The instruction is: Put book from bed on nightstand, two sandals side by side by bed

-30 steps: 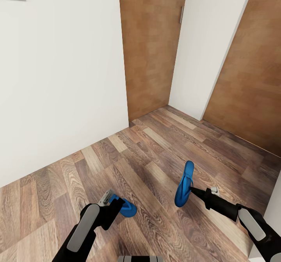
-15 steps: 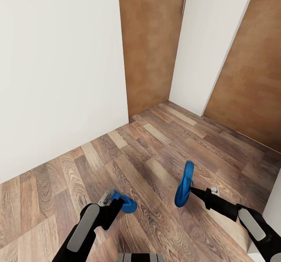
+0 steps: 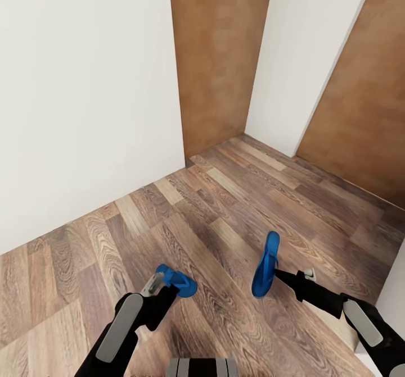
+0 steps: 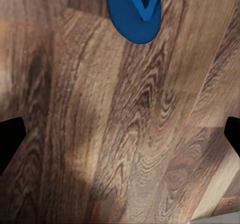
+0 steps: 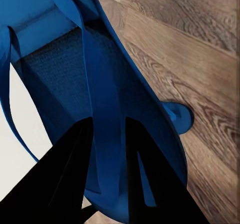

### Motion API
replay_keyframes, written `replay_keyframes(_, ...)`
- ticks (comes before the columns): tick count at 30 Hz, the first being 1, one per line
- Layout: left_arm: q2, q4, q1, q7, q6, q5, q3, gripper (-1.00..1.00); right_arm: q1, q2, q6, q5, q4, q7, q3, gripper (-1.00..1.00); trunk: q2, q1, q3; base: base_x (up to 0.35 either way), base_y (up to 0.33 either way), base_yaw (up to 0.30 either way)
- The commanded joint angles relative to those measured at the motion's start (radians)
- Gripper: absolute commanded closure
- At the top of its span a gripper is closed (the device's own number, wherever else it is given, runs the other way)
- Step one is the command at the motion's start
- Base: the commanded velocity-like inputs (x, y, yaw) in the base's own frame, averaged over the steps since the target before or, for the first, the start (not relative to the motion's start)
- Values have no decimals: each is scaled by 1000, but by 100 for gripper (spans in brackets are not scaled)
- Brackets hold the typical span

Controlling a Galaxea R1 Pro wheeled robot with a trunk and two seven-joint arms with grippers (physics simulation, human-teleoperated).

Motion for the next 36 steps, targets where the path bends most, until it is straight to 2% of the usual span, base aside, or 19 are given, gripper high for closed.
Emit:
replay_keyframes(1,0,-4,0,6,2,5,1,-100,-1,0,6,-8,0,2,1,100,-1,0,-5,0,0,0)
replay_keyframes(7,1,-20,-1,5,-5,3,3,-100,-1,0,3,-8,0,2,1,100,-1,0,-5,0,0,0)
replay_keyframes(9,35,-18,0,4,-6,3,4,-100,-1,1,2,-8,0,2,2,100,-1,0,-5,76,23,0)
replay_keyframes(12,40,-17,0,-2,-4,2,3,-100,-1,1,2,-8,-1,1,2,100,-1,0,-5,234,56,0)
replay_keyframes(36,39,-16,0,-7,-4,3,-1,-100,-1,1,2,-8,-1,2,0,100,-1,0,-5,107,-47,0)
